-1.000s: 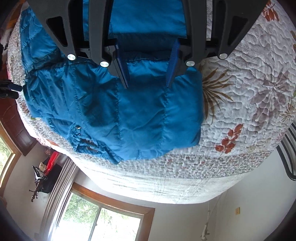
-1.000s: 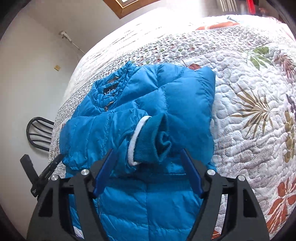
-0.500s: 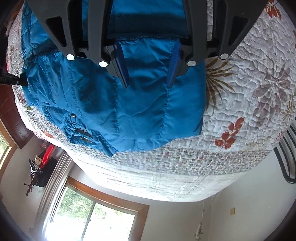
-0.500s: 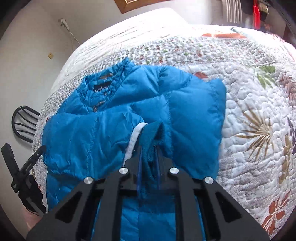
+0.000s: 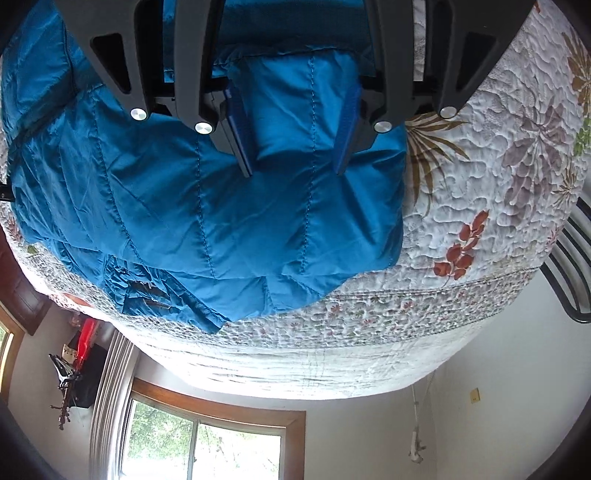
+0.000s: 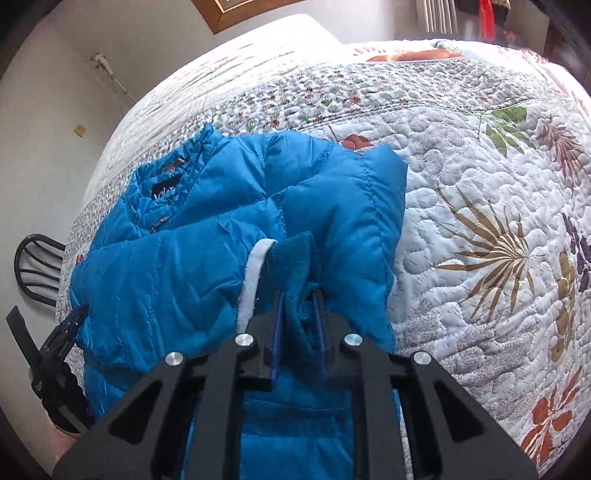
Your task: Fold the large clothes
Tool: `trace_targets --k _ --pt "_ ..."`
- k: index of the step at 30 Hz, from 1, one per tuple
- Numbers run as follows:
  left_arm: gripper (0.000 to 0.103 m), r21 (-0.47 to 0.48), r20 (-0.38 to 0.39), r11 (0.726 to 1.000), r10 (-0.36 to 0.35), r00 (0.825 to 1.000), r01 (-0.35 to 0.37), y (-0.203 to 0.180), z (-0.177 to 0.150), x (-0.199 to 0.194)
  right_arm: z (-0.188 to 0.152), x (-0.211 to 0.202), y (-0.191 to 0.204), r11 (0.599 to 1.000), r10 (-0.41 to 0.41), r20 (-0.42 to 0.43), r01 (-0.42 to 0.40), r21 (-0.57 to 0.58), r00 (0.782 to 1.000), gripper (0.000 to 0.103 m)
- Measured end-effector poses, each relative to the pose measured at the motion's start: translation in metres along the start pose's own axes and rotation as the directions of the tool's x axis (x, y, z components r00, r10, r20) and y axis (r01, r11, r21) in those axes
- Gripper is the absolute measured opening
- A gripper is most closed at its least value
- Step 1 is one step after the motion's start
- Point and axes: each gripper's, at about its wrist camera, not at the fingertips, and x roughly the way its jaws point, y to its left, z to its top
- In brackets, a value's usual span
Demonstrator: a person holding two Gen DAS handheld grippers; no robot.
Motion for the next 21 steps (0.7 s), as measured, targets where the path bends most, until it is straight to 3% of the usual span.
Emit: trace_targets --k 3,7,14,15,21 --pt "0.043 -0.022 0.026 0.999 -0.037 0.999 0.038 -0.001 -0.003 -0.023 -0.008 -0.026 0.013 0.998 -0.028 0.064 0.031 -0.048 0.998 0.016" --pt "0.043 0.030 0.039 0.998 -0.050 0.998 0.049 -0.021 -0.009 -0.038 -0.014 -0.036 0.040 0.993 0.017 0.065 -0.009 -0.122 0.998 0.016" --pt "0.045 0.069 -0.025 0.997 -0.029 0.999 0.031 -0.037 -0.017 -0.006 -0.015 0.010 0.057 0.981 -0.091 0.004 0.090 -0.173 0.996 0.020" --pt "0.046 0.081 -0.025 0.996 -0.023 0.999 0.025 -0.038 -0.018 -0.003 -0.014 0.015 0.054 0.980 -0.103 0.014 0.104 -0.168 0.995 0.029" --pt "0.050 0.067 -0.049 0.997 -0.030 0.998 0.033 -0.033 -0.018 -0.004 -0.015 0.017 0.053 0.982 -0.104 0.025 0.107 -0.157 0.994 0.030"
